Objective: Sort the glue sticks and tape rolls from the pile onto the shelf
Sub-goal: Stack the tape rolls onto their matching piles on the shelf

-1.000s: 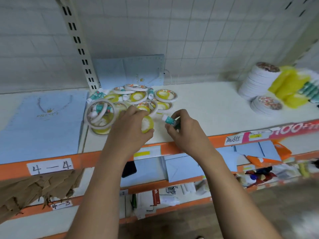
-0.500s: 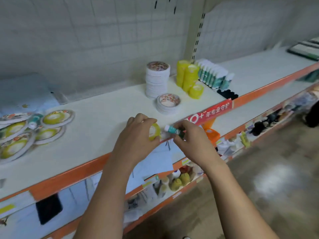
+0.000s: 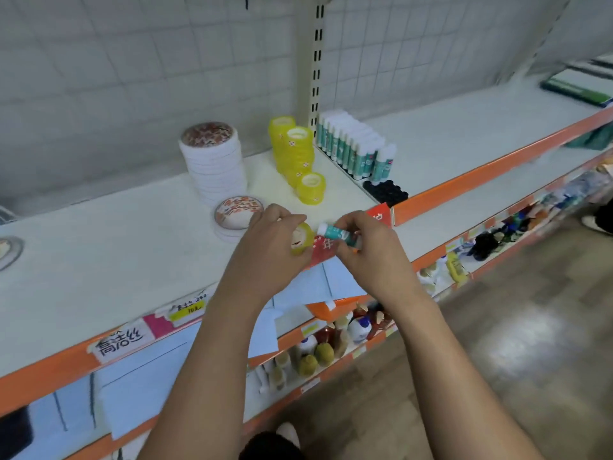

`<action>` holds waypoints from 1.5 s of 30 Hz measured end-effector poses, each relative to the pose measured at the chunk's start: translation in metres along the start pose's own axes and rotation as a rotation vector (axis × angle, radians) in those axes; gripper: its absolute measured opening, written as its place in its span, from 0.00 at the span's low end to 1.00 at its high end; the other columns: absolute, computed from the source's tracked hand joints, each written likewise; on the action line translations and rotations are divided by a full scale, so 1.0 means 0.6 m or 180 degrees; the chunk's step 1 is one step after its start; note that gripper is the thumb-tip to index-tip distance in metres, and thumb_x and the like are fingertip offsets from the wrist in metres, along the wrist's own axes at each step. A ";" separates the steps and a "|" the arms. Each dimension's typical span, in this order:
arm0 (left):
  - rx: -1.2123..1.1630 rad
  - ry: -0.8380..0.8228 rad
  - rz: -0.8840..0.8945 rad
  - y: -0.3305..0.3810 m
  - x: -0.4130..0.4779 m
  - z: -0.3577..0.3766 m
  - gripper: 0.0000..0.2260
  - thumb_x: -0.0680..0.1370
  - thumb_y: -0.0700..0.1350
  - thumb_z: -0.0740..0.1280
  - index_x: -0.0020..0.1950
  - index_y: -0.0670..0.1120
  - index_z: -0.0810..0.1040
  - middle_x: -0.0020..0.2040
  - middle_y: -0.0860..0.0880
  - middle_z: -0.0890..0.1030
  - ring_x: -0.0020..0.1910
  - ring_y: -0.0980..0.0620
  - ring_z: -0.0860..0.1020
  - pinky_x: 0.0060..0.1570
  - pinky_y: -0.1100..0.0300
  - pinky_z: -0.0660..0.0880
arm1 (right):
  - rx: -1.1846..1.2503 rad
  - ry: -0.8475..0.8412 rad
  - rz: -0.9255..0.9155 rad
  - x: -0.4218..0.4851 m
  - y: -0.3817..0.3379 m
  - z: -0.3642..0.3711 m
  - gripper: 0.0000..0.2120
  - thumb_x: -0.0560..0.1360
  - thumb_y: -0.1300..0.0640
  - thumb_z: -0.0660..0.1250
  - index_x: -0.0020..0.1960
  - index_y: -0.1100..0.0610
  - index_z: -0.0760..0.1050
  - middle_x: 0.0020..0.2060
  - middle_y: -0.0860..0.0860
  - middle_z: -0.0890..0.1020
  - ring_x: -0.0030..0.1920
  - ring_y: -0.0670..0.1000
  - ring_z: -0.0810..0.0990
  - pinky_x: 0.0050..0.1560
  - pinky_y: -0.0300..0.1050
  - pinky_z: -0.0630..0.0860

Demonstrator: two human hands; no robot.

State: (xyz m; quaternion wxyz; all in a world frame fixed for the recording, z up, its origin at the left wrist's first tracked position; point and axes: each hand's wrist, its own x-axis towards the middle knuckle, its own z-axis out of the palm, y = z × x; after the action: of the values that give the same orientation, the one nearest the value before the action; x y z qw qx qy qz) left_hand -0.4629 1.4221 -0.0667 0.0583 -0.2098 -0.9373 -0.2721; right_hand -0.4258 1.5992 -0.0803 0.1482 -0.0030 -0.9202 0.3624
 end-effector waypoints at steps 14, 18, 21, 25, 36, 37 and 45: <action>0.0494 -0.0531 -0.0047 0.003 0.133 0.048 0.25 0.73 0.56 0.71 0.69 0.52 0.72 0.61 0.50 0.73 0.60 0.47 0.73 0.54 0.50 0.74 | 0.0009 -0.0072 -0.0015 0.126 0.052 -0.010 0.07 0.75 0.61 0.68 0.53 0.54 0.76 0.45 0.46 0.78 0.43 0.44 0.74 0.39 0.32 0.68; 0.0754 -0.0492 -0.0031 0.024 0.149 0.060 0.26 0.74 0.59 0.69 0.69 0.53 0.71 0.63 0.52 0.74 0.62 0.48 0.73 0.53 0.52 0.73 | 0.0013 -0.0145 0.0048 0.147 0.080 -0.026 0.09 0.75 0.60 0.68 0.54 0.53 0.77 0.48 0.47 0.79 0.48 0.47 0.76 0.45 0.39 0.71; 0.0669 -0.0356 -0.0112 0.045 0.166 0.064 0.24 0.74 0.60 0.69 0.67 0.52 0.73 0.60 0.51 0.75 0.59 0.48 0.74 0.53 0.51 0.74 | 0.0016 -0.0189 -0.0004 0.167 0.109 -0.045 0.09 0.75 0.60 0.68 0.54 0.53 0.77 0.47 0.46 0.80 0.46 0.46 0.76 0.43 0.36 0.69; 0.0412 0.0045 -0.0124 0.088 0.193 0.081 0.19 0.75 0.52 0.70 0.65 0.50 0.76 0.57 0.51 0.76 0.55 0.49 0.76 0.50 0.53 0.74 | 0.0070 -0.0375 -0.0159 0.189 0.143 -0.074 0.08 0.74 0.60 0.67 0.53 0.52 0.78 0.45 0.45 0.79 0.43 0.45 0.75 0.39 0.34 0.68; 0.0110 0.0352 -0.0293 0.155 0.238 0.158 0.08 0.74 0.43 0.72 0.52 0.46 0.82 0.47 0.48 0.81 0.46 0.46 0.79 0.47 0.49 0.75 | 0.0602 -0.0709 -0.0285 0.235 0.213 -0.131 0.22 0.70 0.60 0.74 0.59 0.48 0.71 0.46 0.44 0.81 0.44 0.35 0.78 0.41 0.21 0.69; 0.0098 0.0370 -0.0346 0.158 0.238 0.163 0.08 0.74 0.44 0.72 0.52 0.46 0.82 0.47 0.48 0.82 0.46 0.47 0.79 0.46 0.50 0.75 | 0.0732 -0.0699 -0.0248 0.237 0.215 -0.132 0.23 0.69 0.60 0.75 0.59 0.48 0.71 0.44 0.44 0.81 0.43 0.36 0.80 0.40 0.22 0.71; -0.0136 0.0588 -0.0754 0.177 0.241 0.185 0.07 0.72 0.44 0.74 0.49 0.45 0.83 0.44 0.47 0.84 0.43 0.48 0.81 0.45 0.50 0.76 | 0.0697 -0.0922 -0.0387 0.251 0.228 -0.133 0.18 0.70 0.58 0.75 0.58 0.51 0.77 0.45 0.44 0.83 0.43 0.38 0.81 0.47 0.32 0.78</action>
State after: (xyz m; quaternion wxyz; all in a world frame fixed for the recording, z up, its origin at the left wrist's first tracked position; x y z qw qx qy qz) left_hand -0.5480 1.6149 -0.0768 0.1073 -0.0730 -0.9402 -0.3150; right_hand -0.5619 1.7699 -0.0754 0.0352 0.1209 -0.8854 0.4474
